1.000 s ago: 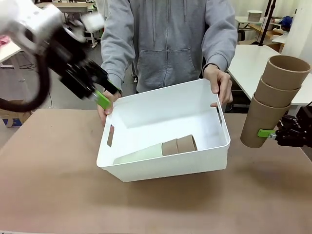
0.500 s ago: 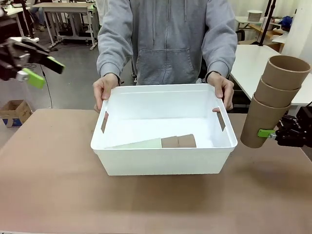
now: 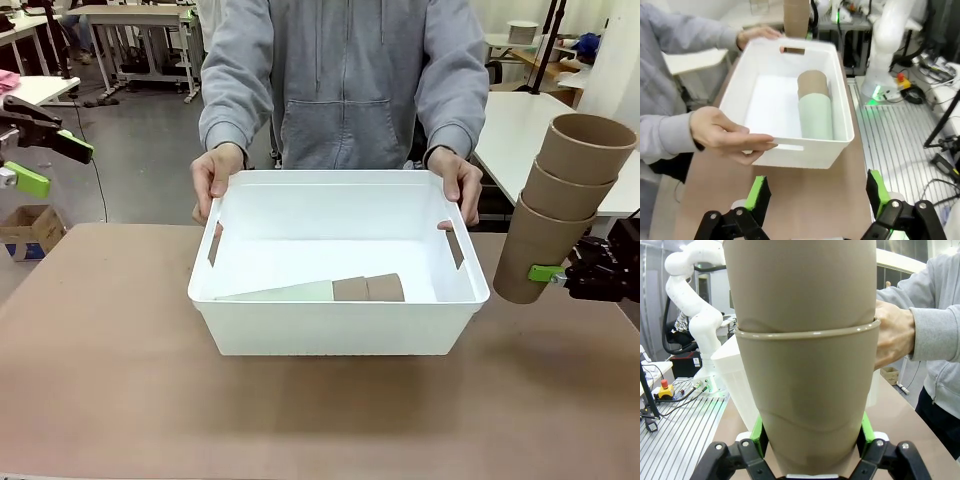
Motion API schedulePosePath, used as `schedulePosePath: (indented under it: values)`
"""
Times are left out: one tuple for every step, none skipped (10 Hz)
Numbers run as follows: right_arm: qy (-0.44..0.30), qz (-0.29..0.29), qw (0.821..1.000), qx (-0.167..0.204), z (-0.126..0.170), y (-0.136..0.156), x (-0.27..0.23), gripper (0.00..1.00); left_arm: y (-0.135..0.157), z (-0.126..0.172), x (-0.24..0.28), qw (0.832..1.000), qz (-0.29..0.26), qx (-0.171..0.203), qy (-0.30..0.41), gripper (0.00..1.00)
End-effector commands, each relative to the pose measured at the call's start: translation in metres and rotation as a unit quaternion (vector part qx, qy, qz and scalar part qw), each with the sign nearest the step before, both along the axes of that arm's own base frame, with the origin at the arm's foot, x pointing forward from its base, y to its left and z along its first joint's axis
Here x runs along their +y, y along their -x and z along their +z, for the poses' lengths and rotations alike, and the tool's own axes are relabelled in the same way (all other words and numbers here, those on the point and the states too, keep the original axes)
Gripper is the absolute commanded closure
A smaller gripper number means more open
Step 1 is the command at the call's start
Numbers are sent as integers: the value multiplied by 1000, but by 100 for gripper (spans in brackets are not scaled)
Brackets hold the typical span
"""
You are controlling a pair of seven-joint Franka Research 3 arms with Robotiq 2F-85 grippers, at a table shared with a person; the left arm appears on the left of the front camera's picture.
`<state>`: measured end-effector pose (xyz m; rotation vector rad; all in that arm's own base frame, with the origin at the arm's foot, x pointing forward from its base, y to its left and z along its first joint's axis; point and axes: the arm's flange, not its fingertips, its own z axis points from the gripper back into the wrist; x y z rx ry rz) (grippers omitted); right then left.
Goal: Stack the cups and store them in the basket.
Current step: Place the stack of Reusable plastic cups into the Pantry Basket.
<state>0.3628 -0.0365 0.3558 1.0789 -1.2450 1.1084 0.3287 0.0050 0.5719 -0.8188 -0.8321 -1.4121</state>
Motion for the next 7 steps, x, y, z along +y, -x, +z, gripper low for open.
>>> schedulePosePath:
  values:
    - [-1, 1, 1000, -7, 4, -1, 1, 16, 0, 2, 0, 1000, 3, 3, -10, 0]
    - [-1, 1, 1000, -7, 4, -1, 1, 16, 0, 2, 0, 1000, 3, 3, -10, 0]
    - [-1, 1, 1000, -7, 4, -1, 1, 16, 0, 2, 0, 1000, 3, 3, -10, 0]
    - [-1, 1, 1000, -7, 4, -1, 1, 16, 0, 2, 0, 1000, 3, 3, -10, 0]
    - [-1, 1, 1000, -7, 4, -1, 1, 16, 0, 2, 0, 1000, 3, 3, -10, 0]
    - [-1, 1, 1000, -7, 4, -1, 1, 16, 0, 2, 0, 1000, 3, 3, -10, 0]
    - [-1, 1, 1000, -7, 4, -1, 1, 16, 0, 2, 0, 1000, 3, 3, -10, 0]
